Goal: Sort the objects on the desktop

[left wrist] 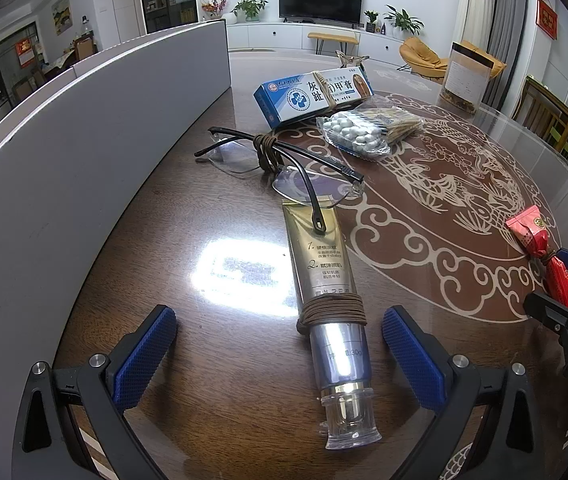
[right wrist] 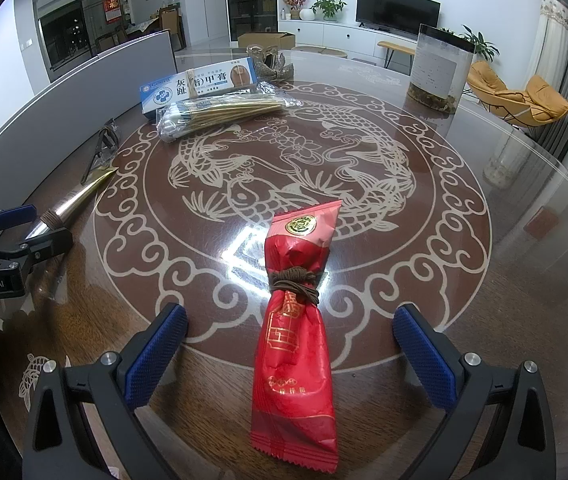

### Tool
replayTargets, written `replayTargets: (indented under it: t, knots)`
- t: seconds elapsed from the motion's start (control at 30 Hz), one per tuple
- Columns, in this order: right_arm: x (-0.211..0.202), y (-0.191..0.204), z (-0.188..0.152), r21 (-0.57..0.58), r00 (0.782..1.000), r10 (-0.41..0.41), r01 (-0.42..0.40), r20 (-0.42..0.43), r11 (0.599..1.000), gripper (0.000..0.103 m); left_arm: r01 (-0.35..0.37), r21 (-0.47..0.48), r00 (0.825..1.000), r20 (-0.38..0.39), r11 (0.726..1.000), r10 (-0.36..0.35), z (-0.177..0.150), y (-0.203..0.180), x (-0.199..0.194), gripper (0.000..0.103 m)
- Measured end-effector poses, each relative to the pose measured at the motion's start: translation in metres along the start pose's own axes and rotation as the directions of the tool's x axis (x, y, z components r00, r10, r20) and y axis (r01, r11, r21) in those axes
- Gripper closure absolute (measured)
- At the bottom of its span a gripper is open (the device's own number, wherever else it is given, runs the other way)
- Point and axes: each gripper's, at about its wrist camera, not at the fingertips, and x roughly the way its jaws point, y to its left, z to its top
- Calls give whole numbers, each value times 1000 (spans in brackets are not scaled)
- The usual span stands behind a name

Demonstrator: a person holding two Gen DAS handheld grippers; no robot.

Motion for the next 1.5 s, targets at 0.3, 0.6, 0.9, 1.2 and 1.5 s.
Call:
replayTargets:
  t: [0.3,0.6,0.9,1.2,1.5]
  knots:
    - [0,0,-1,1,1000,1,-1,0,1000,0,2,4,1000,-5,1000,-2,1,-1,1,0]
    - [2,-6,22,-91,975,72,-93,-211,991,3,119,175,987,-124,977,-99,10,-18,-4,22]
    - [2,1,33,-141,965,51,-89,-256,986,83,211,108,971,-133,971,-196,13,9,-17,74]
    - [-46,-3,37,-90,975,130,-148,-181,985,83,255,56,967,-9,965,-255,2,32,-77,74]
    - [-73,31,73,-95,970,217,-228,-113,969,83,281,-32,955,107,959,-277,16,80,-136,74]
